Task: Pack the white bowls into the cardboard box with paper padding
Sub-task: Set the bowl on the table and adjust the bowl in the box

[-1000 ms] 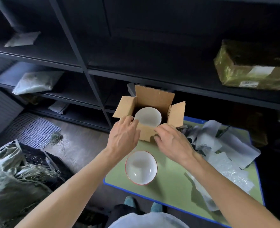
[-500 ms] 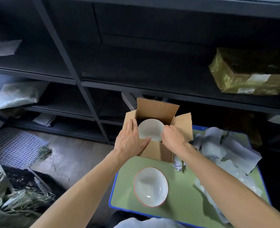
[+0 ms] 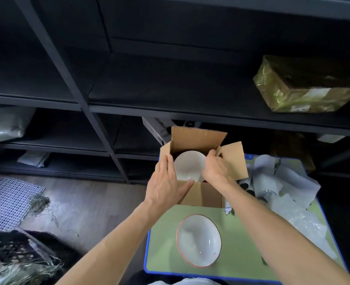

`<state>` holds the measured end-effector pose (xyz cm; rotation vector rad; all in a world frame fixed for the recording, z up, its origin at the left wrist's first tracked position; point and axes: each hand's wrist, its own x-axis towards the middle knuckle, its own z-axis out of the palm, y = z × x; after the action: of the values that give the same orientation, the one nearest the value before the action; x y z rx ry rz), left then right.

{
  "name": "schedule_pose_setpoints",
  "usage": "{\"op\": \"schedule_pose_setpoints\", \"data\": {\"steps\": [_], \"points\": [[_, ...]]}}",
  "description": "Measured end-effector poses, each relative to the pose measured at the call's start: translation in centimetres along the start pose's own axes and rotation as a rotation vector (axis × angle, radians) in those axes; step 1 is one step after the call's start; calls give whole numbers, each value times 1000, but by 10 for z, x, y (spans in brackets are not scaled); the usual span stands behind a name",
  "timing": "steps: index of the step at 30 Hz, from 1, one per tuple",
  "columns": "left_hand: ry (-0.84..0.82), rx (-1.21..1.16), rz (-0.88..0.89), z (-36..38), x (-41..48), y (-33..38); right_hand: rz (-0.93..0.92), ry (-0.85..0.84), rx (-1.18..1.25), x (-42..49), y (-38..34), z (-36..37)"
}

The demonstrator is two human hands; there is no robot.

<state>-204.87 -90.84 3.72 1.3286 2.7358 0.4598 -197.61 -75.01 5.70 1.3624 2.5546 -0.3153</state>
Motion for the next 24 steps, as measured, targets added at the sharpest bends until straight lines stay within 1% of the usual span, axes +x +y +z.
{"op": "schedule_pose_setpoints", "data": {"steps": [4,9,12,15,18,21,24], "points": [[18,49,18,-5,4,-3,6,37,101,-6,3,-11],[93,72,-4,-15,13,-3,-11,87,166,-15,22,-31],[127,11,15,-21,20,-3,-30,71,367,-20,32,-37],[57,-123,-26,-30,28,3,-48,18,585,-24,38,-38],[-36,-145,-111,-38,37,9,-45,-35,720,-28,40,-39],[-116,-237,-141,-43,40,8,-47,-47,773,-37,41,-42],[-165,-310,-150,-48,30,7,-93,-9,743,-54,44,-45]]}}
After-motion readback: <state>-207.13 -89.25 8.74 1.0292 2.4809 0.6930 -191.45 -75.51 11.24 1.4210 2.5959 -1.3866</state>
